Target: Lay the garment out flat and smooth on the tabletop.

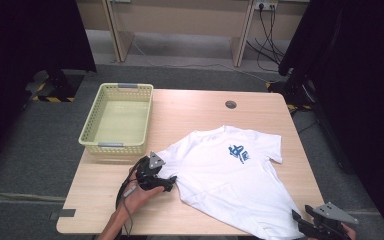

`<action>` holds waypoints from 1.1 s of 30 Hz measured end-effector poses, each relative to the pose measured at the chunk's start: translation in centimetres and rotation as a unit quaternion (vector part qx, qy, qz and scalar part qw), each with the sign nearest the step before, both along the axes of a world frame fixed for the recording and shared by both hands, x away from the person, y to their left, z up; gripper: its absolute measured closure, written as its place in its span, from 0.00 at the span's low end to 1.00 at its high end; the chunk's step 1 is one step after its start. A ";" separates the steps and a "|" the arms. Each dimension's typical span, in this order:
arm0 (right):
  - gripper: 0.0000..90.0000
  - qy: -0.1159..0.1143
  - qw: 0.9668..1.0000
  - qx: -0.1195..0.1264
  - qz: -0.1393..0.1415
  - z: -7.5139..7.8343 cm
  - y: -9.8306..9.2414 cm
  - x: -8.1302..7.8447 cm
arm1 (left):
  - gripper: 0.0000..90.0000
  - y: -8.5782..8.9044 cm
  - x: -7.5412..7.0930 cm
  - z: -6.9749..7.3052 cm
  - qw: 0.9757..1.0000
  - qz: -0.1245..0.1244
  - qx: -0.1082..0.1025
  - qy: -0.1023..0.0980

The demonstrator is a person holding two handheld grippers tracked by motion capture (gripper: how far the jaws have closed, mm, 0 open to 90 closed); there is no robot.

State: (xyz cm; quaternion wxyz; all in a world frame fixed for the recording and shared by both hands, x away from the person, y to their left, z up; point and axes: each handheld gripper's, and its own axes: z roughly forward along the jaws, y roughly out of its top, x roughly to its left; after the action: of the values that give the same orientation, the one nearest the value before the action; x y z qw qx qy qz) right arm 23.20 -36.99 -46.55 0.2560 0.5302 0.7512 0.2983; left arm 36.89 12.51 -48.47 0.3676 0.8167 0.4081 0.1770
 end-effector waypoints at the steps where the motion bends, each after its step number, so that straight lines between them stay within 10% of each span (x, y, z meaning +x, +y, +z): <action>1: 0.50 -0.008 1.000 0.008 0.005 0.2 0.2 0.1 | 0.11 0.0 0.0 0.0 1.000 0.000 0.000 0.000; 9: 0.40 -0.020 0.997 0.030 0.066 1.5 3.9 3.3 | 0.12 -0.4 -0.2 0.8 1.000 0.001 -0.018 0.009; 18: 0.27 0.020 0.991 0.029 0.131 0.9 11.5 12.0 | 0.07 -2.9 0.8 0.7 0.999 -0.012 0.024 0.040; 33: 0.16 0.046 0.995 0.017 0.084 -0.8 12.8 18.0 | 0.04 -4.5 5.5 0.3 1.000 -0.016 0.011 0.021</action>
State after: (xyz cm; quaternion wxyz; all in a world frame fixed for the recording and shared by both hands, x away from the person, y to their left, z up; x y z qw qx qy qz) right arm 41.25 -24.18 -47.32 0.1858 0.4827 0.7989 0.3069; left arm 42.35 8.02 -48.14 0.3529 0.8308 0.4002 0.1583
